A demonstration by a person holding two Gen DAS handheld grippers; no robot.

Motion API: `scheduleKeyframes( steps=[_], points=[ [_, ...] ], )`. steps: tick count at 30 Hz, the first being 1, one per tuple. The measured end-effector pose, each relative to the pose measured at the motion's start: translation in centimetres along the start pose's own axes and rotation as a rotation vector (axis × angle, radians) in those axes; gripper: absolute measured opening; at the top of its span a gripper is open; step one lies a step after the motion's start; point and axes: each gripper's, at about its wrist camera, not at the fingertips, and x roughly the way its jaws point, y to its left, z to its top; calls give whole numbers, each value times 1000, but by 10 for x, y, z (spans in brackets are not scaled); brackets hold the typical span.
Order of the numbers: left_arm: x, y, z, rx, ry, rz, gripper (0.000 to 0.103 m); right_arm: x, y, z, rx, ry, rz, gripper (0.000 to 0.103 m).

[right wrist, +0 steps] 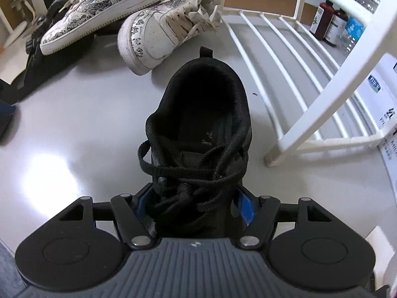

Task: Organize scattered shoes
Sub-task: 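Lift the black sneaker with the right tool toward the white rack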

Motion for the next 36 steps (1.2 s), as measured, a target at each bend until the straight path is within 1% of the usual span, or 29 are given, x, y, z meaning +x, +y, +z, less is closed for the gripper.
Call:
scheduleKeyframes(
  steps=[1,4,7,11,14,16,18,21,26,29,36],
  points=[
    [-1,-5,-3,-14,-6,4,76,-1,0,0,8,7,-18,78],
    [1,-6,-3,-12,-3,3,76,-4,3,-2,45,9,-58,80],
    [2,-8,-4,-8,2,2,76,-5,-1,-3,130,-5,-65,82],
    [1,-8,-4,-5,3,5,76,-2,-4,-2,202,-23,-71,84],
    [1,-9,-5,-3,4,7,76,2,-3,-2,204,-40,-78,84],
    [0,-9,-5,-2,4,8,76,4,-5,-3,211,-47,-70,81],
    [0,-9,-6,-1,4,10,76,3,-7,-5,209,-47,-61,76],
    [-5,-4,-1,5,-13,18,76,0,-8,-7,198,-35,-62,74],
    [-20,12,10,-9,-52,42,76,-3,-12,-12,217,-19,-94,73],
    [-29,23,15,-22,-75,61,76,-5,-14,-15,207,-20,-106,73],
    [-46,43,24,-49,-102,100,76,-6,-17,-20,186,-8,-98,73]
  ],
)
